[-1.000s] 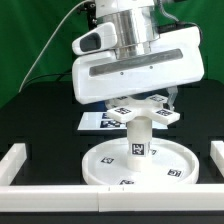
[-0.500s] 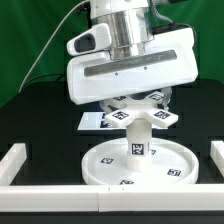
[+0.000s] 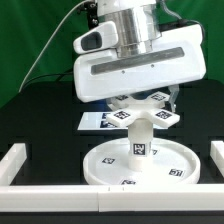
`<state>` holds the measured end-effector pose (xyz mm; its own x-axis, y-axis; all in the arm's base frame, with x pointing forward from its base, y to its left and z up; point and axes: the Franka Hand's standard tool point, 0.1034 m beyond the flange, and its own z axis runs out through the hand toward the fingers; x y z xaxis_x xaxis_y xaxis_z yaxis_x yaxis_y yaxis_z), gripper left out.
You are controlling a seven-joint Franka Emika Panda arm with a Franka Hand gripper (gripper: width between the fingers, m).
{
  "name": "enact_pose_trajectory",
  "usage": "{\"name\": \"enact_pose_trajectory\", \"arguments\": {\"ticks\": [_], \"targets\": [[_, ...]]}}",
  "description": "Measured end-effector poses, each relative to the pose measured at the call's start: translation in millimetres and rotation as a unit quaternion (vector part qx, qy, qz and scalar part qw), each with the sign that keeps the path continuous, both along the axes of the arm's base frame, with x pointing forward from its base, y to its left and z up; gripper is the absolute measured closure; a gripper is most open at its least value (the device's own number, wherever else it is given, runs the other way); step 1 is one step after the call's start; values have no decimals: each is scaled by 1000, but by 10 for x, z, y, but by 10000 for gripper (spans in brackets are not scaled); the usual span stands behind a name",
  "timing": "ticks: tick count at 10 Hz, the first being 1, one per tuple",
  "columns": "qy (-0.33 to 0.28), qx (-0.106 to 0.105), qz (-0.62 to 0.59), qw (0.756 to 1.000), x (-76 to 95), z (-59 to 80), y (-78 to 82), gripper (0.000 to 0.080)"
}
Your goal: Assemble round table
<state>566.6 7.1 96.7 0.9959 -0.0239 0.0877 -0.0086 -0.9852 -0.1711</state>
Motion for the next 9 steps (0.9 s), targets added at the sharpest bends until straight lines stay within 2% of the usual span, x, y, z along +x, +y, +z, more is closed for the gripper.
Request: {"name": "enact_pose_trajectory", "arguments": {"ticks": [6,8,9], "targets": [[6,-1,-4,1000,-12,-11,-27,151],[16,-5,-27,1000,3,71,-126,151],[22,-5,-53,998,1,125,-111,151]]}}
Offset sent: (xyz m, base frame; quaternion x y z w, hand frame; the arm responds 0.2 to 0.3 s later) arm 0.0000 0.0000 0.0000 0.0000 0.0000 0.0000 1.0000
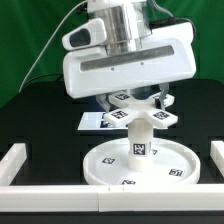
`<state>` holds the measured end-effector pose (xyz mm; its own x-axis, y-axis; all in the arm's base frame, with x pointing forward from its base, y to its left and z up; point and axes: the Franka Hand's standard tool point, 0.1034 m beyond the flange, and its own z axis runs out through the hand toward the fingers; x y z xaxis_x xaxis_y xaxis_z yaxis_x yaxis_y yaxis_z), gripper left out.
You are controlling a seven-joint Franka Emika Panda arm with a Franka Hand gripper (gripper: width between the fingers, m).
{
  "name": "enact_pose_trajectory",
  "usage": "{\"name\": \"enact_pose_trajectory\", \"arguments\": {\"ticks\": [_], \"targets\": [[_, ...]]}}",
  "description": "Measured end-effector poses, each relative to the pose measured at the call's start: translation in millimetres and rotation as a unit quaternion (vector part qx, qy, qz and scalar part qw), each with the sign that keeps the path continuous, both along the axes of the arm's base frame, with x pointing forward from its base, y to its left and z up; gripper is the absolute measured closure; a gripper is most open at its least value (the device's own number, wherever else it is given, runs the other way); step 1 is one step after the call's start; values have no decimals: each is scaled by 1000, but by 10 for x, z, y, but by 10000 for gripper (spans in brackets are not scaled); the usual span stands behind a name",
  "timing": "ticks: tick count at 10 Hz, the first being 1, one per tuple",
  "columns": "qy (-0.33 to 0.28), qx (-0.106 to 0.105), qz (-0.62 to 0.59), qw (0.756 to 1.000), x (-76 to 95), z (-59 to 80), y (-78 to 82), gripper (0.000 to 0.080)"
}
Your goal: Assemble round table
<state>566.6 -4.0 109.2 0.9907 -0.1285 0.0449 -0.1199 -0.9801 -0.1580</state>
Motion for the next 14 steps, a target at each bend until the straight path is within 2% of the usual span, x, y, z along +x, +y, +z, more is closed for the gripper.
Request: {"name": "enact_pose_trajectory", "arguments": {"ticks": [2,5,6,7,8,10,14], "targets": [[-4,2,-11,1000,13,-1,93,151],[-3,1,-11,1000,10,-10,91,151],[-13,0,-22,1000,-15,-74,110,151],[-10,-4,-26,1000,-200,-231,120,151],[-3,-2,-24,1000,-206,-217,125,151],[-7,-3,-23,1000,-178,-205,122,402],[-7,-3,-23,1000,-177,-205,122,400]]}}
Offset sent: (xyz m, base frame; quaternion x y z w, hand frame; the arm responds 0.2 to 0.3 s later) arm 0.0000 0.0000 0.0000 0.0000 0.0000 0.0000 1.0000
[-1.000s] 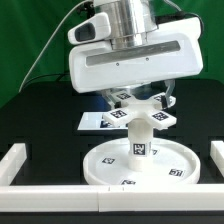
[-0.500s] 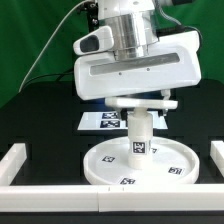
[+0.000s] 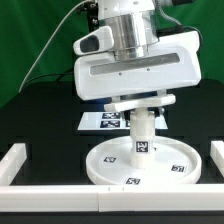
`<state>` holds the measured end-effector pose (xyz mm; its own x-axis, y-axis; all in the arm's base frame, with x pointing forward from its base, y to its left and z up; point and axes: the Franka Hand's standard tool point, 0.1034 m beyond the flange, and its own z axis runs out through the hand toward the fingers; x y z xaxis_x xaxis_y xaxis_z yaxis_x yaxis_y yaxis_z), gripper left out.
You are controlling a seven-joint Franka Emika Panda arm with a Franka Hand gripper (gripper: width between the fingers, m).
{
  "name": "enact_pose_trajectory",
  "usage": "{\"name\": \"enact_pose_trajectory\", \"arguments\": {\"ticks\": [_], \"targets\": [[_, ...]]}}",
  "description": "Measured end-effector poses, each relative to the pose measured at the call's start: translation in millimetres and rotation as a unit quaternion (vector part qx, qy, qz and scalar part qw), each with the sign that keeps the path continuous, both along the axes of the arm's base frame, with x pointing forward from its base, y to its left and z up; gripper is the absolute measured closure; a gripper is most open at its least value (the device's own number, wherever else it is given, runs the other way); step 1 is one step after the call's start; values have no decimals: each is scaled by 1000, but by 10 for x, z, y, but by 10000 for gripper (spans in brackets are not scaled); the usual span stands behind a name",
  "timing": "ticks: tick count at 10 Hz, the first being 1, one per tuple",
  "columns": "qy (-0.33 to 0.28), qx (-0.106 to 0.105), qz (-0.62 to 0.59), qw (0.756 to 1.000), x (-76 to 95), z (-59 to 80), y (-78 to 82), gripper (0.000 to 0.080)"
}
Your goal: Assemble round table
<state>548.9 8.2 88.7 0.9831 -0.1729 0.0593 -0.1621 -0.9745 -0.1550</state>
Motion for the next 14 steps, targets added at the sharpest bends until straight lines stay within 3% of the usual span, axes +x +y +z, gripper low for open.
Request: {"name": "enact_pose_trajectory", "arguments": {"ticks": [3,5,11,13,14], "targets": [[2,1,-13,1000,2,1,8,400],[14,10,-90,996,6,3,83,399],[50,49,-328,942,28,10,234,397],[49,49,-321,945,26,8,239,397],[50,49,-321,944,25,8,240,297]]}}
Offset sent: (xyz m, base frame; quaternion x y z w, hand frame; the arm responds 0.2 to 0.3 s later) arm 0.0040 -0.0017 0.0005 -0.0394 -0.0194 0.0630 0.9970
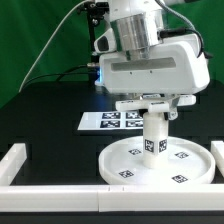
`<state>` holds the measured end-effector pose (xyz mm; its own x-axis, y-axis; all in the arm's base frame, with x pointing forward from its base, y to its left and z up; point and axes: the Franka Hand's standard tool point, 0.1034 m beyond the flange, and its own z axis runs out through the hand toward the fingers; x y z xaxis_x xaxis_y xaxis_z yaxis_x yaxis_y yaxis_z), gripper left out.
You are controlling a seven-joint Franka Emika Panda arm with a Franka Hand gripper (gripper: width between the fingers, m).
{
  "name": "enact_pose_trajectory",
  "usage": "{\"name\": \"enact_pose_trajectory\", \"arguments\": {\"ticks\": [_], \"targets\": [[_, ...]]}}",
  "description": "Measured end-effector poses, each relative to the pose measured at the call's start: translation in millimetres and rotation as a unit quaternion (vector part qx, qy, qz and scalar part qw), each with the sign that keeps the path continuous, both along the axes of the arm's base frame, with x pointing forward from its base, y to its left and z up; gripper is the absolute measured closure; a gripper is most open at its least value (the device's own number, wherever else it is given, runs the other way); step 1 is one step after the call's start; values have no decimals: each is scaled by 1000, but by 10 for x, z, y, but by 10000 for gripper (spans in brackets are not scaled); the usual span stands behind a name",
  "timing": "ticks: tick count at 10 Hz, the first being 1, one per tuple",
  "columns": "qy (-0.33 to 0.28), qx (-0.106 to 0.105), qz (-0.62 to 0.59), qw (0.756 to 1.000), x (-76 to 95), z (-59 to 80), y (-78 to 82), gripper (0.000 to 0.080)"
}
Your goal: Assemble round table
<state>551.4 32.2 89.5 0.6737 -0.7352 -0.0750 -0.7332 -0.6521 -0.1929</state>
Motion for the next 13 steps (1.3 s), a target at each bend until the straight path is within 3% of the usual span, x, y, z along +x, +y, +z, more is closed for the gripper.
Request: {"name": "enact_pose_trajectory", "arguments": {"ticks": [1,2,7,11,13], "targets": [[0,1,-1,1000,0,0,1,196],[0,1,-2,1000,0,0,3,164],[3,7,6,1000,57,101,0,151],[-1,2,52,999,29,23,-49,151],[0,3,68,998,44,59,-31,151]]}}
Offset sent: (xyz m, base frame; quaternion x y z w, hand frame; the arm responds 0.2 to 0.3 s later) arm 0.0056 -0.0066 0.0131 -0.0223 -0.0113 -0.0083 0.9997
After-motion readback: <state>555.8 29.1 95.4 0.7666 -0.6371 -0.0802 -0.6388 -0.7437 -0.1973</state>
